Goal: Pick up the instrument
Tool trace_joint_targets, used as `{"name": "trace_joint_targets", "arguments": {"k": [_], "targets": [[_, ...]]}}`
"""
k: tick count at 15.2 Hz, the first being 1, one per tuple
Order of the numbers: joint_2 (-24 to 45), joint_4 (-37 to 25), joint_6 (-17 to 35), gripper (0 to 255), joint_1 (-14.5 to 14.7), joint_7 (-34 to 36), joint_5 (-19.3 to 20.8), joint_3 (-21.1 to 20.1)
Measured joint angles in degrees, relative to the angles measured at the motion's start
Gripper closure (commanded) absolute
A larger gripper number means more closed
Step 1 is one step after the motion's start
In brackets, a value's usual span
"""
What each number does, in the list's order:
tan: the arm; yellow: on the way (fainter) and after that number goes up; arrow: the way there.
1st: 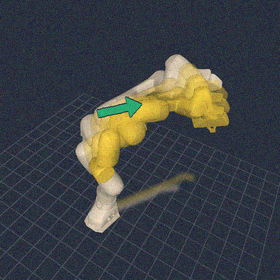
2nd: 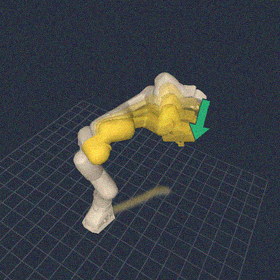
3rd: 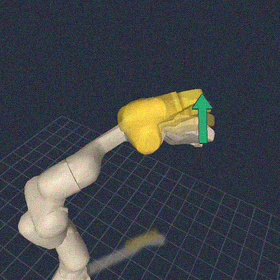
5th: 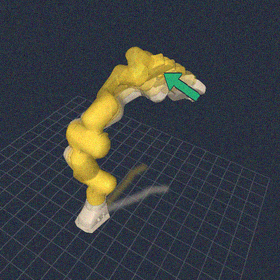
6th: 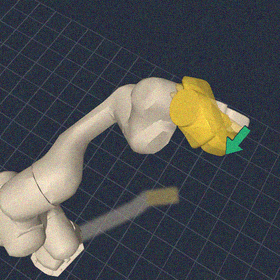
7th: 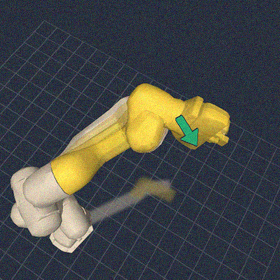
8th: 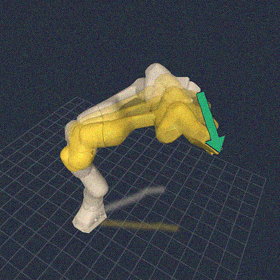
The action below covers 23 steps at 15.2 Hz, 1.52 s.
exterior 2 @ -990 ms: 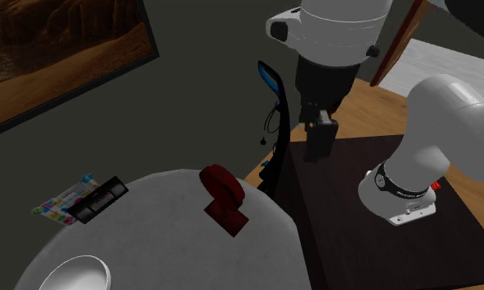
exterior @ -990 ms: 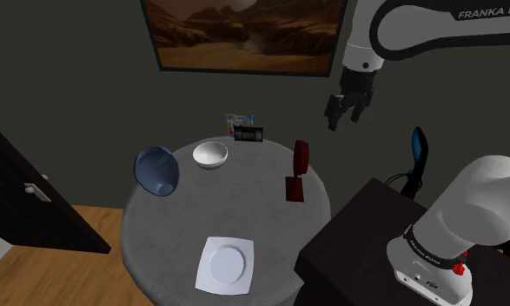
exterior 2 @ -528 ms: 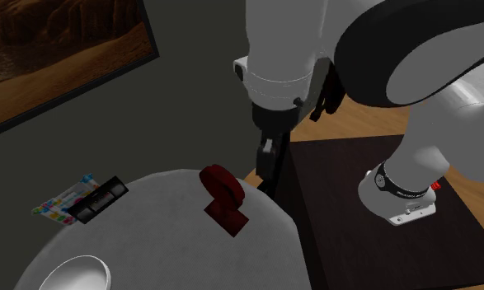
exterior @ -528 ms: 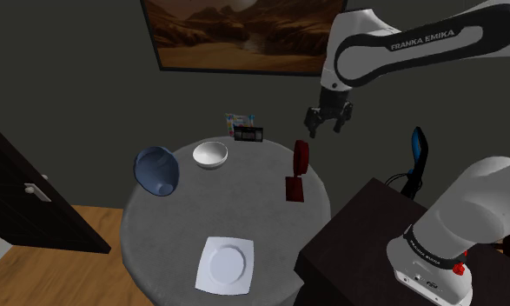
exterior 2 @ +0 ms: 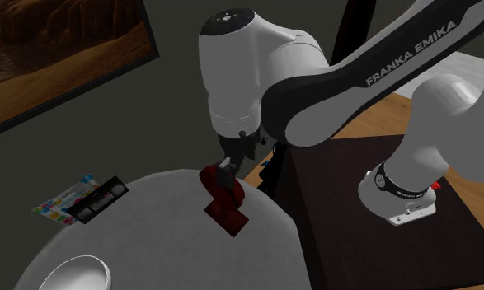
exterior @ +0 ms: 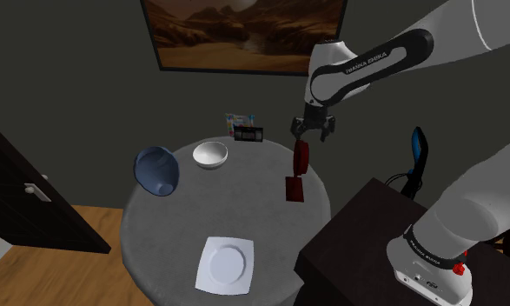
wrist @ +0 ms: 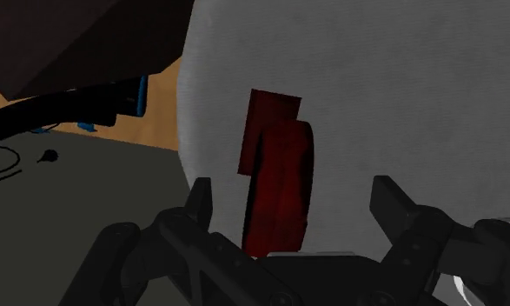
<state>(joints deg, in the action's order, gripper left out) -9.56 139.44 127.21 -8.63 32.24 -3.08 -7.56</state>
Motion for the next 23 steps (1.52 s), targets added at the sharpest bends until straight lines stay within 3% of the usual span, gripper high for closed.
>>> {"name": "trace_joint_targets", "arguments": {"k": [5,14,15,23], "targets": [[10.9,-3.9,6.7,0,-1.6,7.7,1.9,0.5],[17.6,-3.8,13.5,0,-2.0,9.3,3.0,1.2],[17.8,-3.6,13.8,255,-2.0,9.3,3.1,1.2],[17.9,-3.5,14.3,255,-1.9,9.5,3.1,1.1]]}}
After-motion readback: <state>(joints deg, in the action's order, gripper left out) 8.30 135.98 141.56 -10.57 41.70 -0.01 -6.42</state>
